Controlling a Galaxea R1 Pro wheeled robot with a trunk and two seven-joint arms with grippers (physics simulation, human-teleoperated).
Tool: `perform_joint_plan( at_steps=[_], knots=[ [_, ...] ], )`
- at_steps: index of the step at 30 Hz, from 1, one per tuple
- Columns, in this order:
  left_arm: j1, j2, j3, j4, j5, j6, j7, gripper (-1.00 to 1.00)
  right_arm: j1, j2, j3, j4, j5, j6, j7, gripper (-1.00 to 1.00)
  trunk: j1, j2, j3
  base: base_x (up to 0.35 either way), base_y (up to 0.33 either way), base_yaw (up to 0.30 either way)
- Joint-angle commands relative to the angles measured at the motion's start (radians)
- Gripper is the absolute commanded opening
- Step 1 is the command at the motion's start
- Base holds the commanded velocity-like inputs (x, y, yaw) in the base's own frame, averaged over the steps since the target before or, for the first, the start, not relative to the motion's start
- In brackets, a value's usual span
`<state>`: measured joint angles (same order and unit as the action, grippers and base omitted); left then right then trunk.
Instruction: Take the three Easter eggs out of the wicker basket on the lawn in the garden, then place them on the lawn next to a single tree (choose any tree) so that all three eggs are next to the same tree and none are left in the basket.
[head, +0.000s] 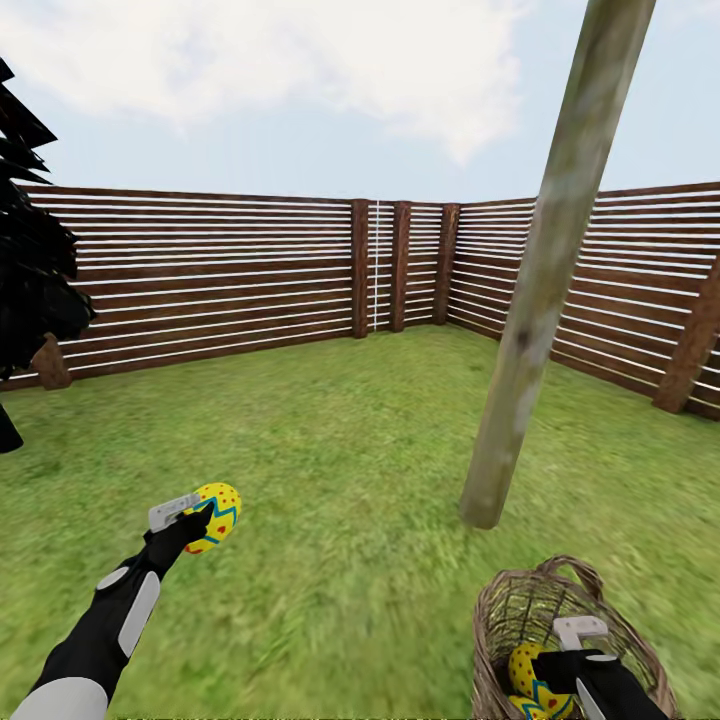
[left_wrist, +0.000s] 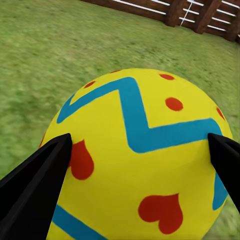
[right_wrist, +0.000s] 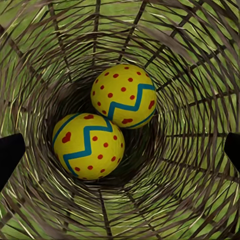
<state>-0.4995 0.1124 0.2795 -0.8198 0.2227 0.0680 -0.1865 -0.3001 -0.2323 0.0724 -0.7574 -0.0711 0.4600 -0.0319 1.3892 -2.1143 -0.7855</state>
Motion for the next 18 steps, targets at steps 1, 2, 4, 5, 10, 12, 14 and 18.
perform_joint_plan(
  at_steps=[1, 2, 4, 5, 10, 12, 14, 18],
  knots=[
    [-0.001, 0.0, 0.003, -0.001, 0.01, 0.007, -0.006, -1.0, 0.0, -0.001, 0.005, -0.001, -0.007, 0.005, -0.003, 1.0, 0.004, -0.008, -0.004, 0.0, 0.0, 0.0],
    [-0.001, 0.0, 0.003, -0.001, 0.01, 0.007, -0.005, -1.0, 0.0, -0.001, 0.005, -0.001, -0.007, 0.005, -0.003, 1.0, 0.008, -0.015, -0.007, 0.0, 0.0, 0.0],
    [-0.001, 0.0, 0.003, -0.001, 0.01, 0.006, -0.005, -1.0, 0.0, -0.001, 0.005, -0.001, -0.007, 0.005, -0.003, 1.0, 0.015, -0.029, -0.014, 0.0, 0.0, 0.0],
    [-0.001, 0.0, 0.003, 0.0, 0.01, 0.006, -0.005, -1.0, 0.0, -0.001, 0.005, -0.001, -0.007, 0.005, -0.003, 1.0, 0.019, -0.036, -0.017, 0.0, 0.0, 0.0],
    [-0.001, -0.001, 0.001, 0.001, 0.01, 0.006, -0.005, -1.0, 0.0, -0.001, 0.005, 0.0, -0.007, 0.005, -0.003, 1.0, 0.038, -0.071, -0.032, 0.0, 0.0, 0.0],
    [-0.001, 0.0, 0.001, 0.002, 0.01, 0.006, -0.005, -1.0, -0.001, -0.001, 0.004, -0.001, -0.007, 0.005, -0.003, 1.0, 0.046, -0.085, -0.039, 0.0, 0.0, 0.0],
    [-0.001, 0.0, 0.001, 0.003, 0.01, 0.006, -0.005, -1.0, 0.0, -0.001, 0.004, 0.0, -0.007, 0.005, -0.003, 1.0, 0.054, -0.099, -0.045, 0.0, 0.0, 0.0],
    [-0.001, -0.001, 0.001, 0.004, 0.01, 0.002, -0.007, -1.0, 0.0, -0.001, 0.004, 0.0, -0.007, 0.005, -0.003, 1.0, 0.069, -0.127, -0.058, 0.0, 0.0, 0.0]
  ],
)
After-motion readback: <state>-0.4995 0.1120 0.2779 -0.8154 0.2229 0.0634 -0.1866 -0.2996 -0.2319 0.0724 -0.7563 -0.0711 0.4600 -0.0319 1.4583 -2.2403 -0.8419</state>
